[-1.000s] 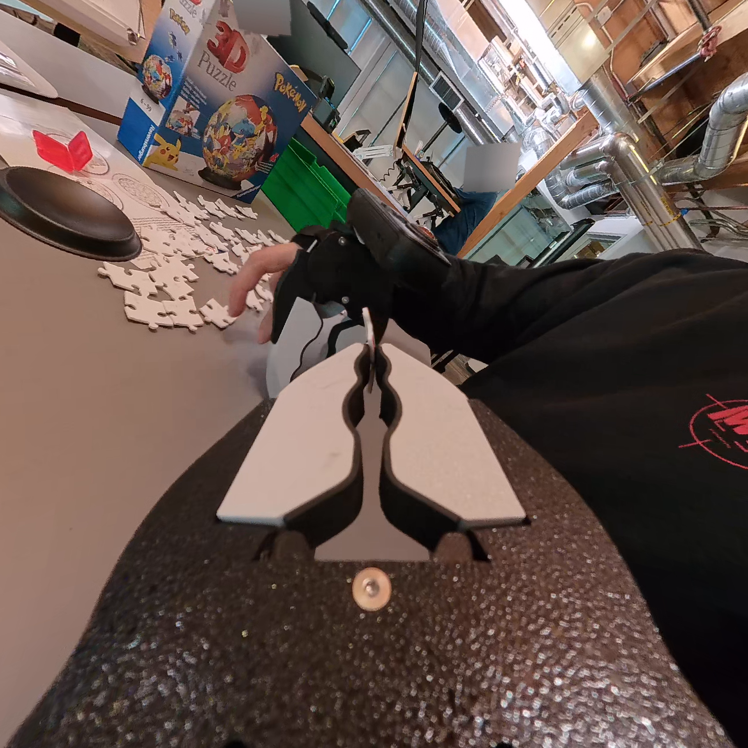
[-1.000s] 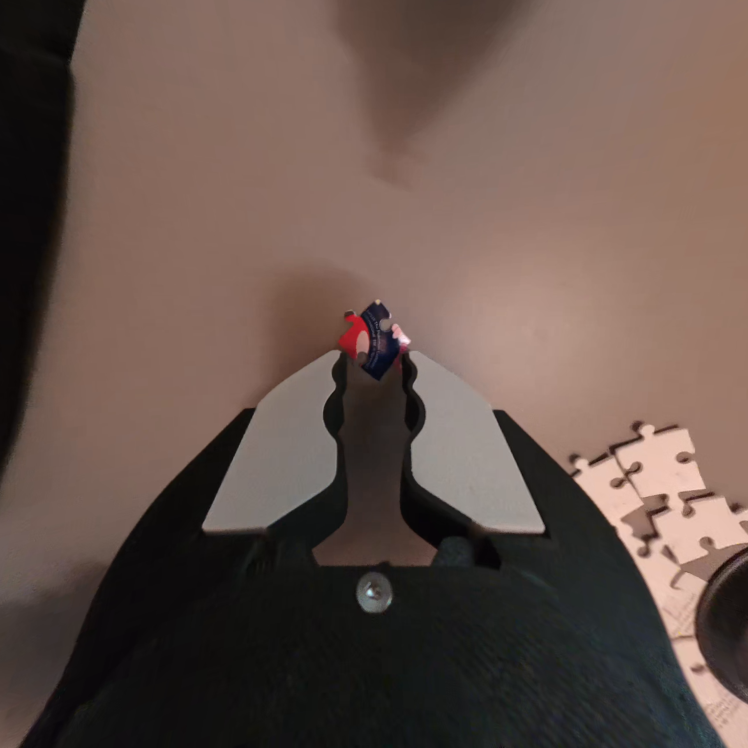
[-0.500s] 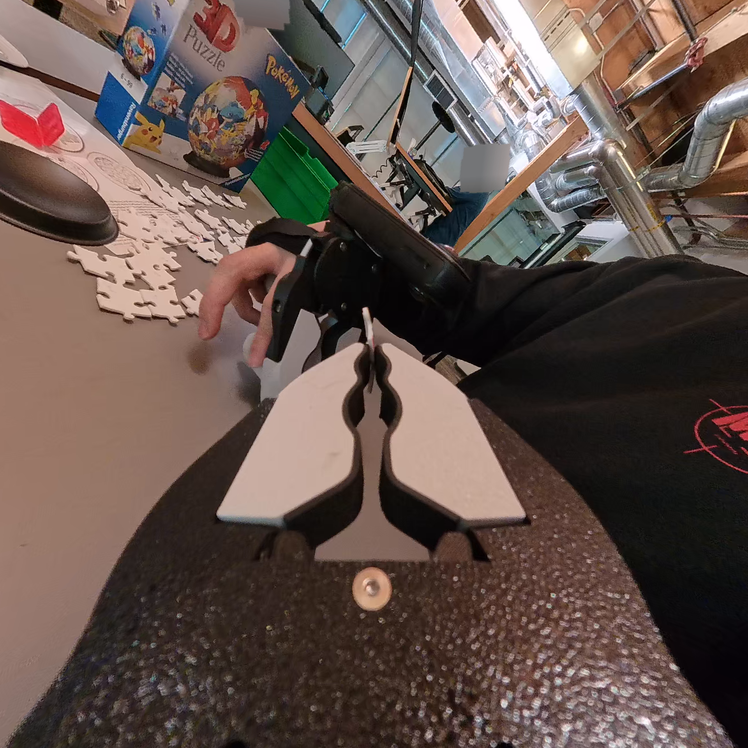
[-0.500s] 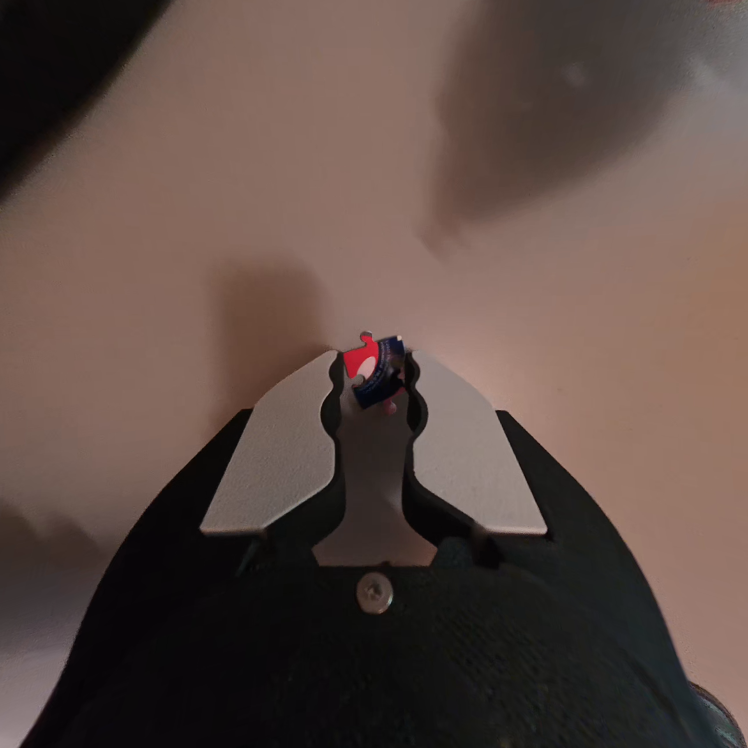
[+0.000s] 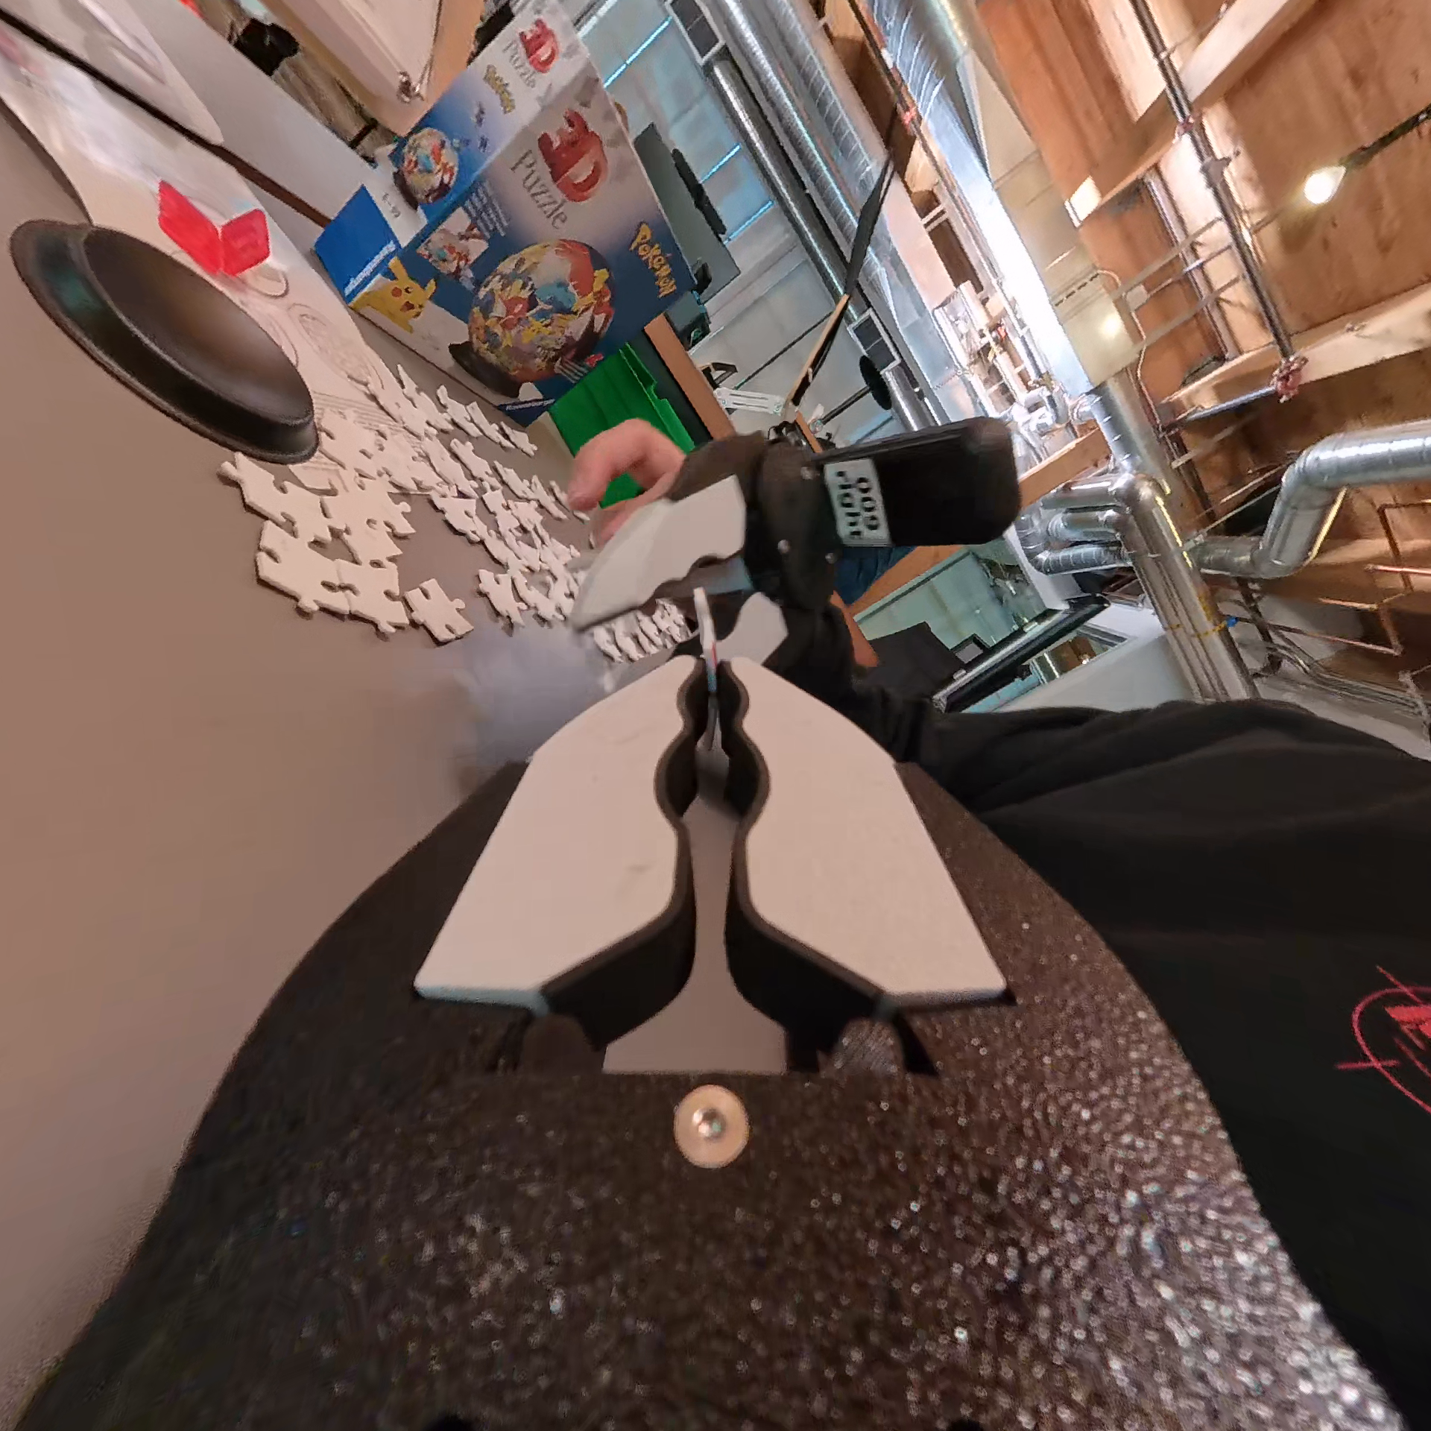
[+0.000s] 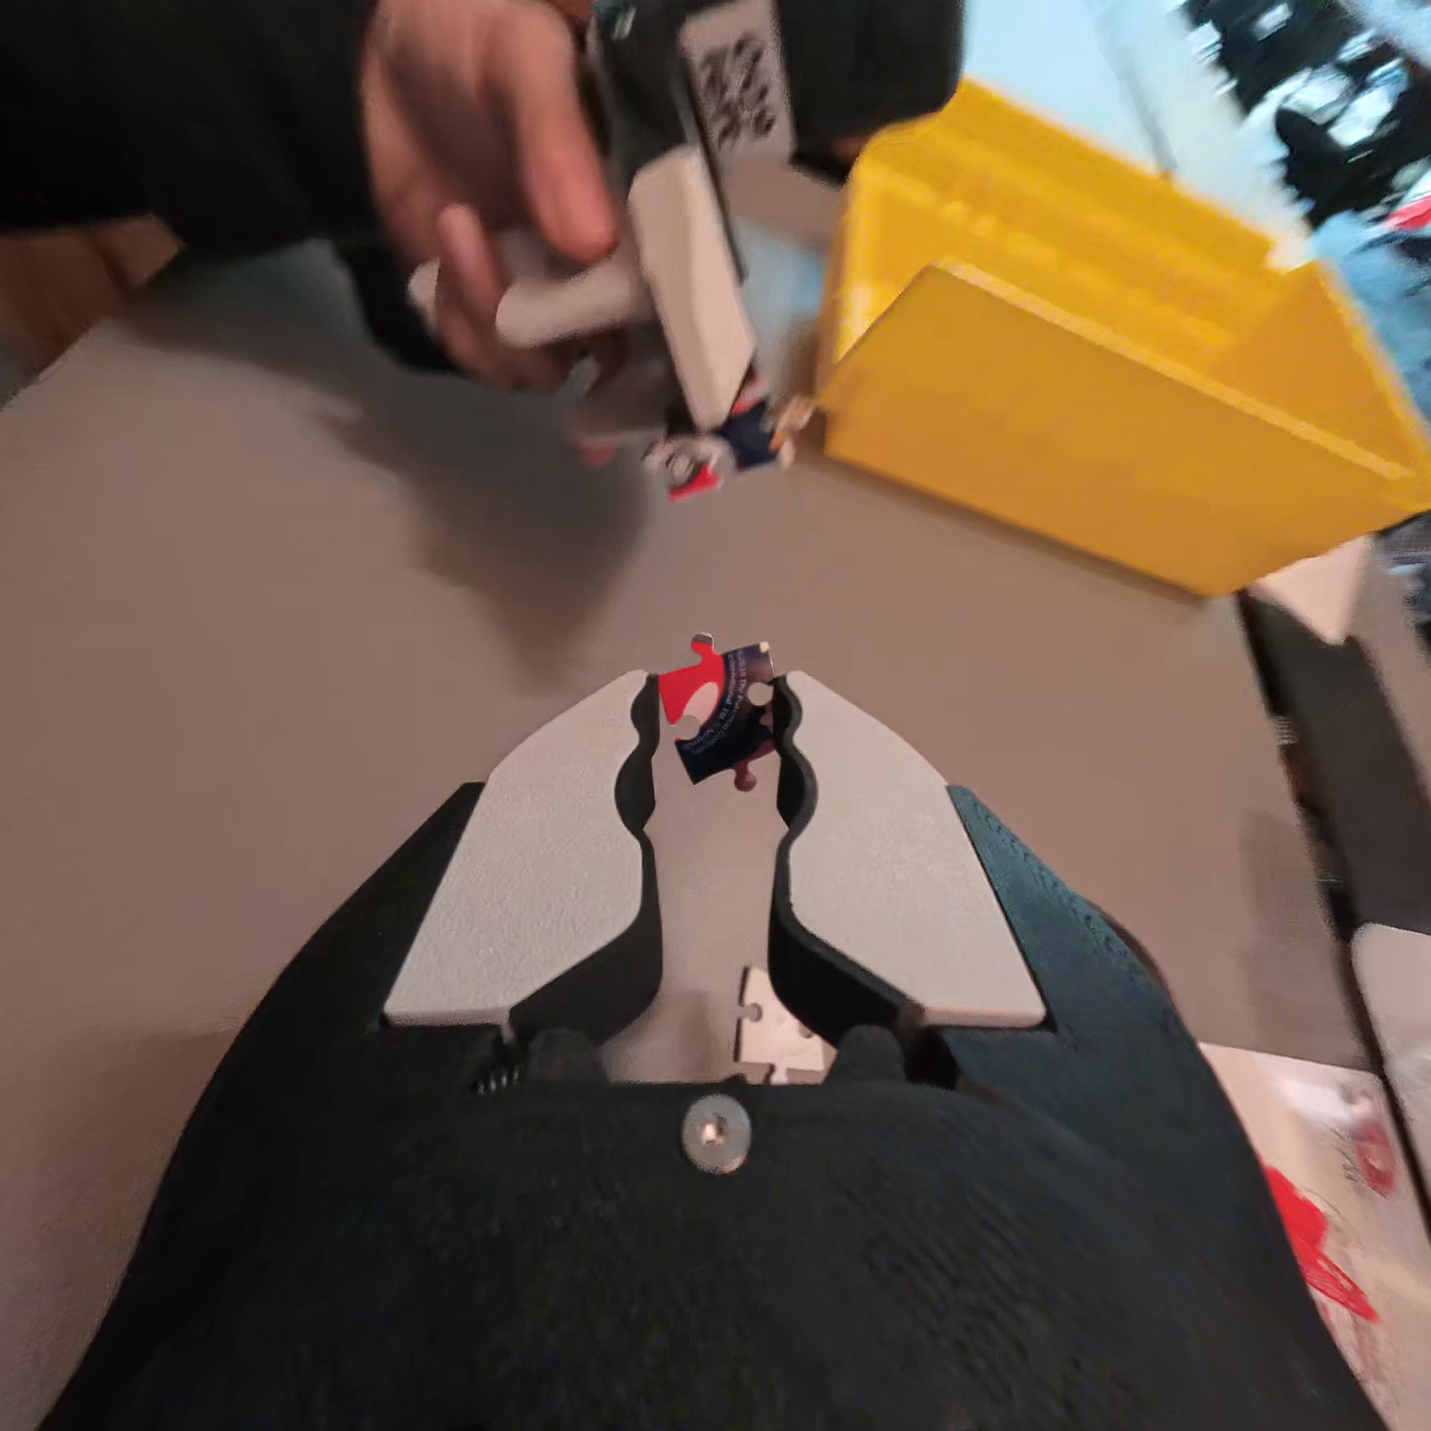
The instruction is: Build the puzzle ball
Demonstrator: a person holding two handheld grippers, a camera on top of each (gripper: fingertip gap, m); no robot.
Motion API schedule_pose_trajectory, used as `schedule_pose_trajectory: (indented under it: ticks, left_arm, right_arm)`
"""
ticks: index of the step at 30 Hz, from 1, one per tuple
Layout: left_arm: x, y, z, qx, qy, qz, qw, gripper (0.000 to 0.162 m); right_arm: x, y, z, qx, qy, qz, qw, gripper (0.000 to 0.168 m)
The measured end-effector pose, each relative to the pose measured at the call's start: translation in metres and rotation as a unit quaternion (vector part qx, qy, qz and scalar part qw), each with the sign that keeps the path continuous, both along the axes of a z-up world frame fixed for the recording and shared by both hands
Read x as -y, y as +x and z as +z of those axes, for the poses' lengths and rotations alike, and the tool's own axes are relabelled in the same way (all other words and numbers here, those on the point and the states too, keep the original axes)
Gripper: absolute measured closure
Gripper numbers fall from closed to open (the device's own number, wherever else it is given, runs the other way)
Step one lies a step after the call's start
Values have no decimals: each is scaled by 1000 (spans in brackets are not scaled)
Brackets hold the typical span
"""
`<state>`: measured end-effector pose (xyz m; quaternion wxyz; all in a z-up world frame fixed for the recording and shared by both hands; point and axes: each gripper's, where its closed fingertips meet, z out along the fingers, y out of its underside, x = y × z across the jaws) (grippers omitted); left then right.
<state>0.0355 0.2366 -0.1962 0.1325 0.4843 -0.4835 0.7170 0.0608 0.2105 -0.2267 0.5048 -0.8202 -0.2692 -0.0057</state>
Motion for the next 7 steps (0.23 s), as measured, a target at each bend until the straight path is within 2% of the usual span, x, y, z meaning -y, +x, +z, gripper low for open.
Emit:
schedule_pose_trajectory:
  ticks: [1,7]
  left_arm:
    - [3,2,-1,-6,2,-2,1000,161]
    - [16,11,-6,-25,17,-3,1000,161]
  right_arm:
    - [0,0,8,2,17,-10,1000,140]
    - [-4,-1,28,56,41,-44,997,140]
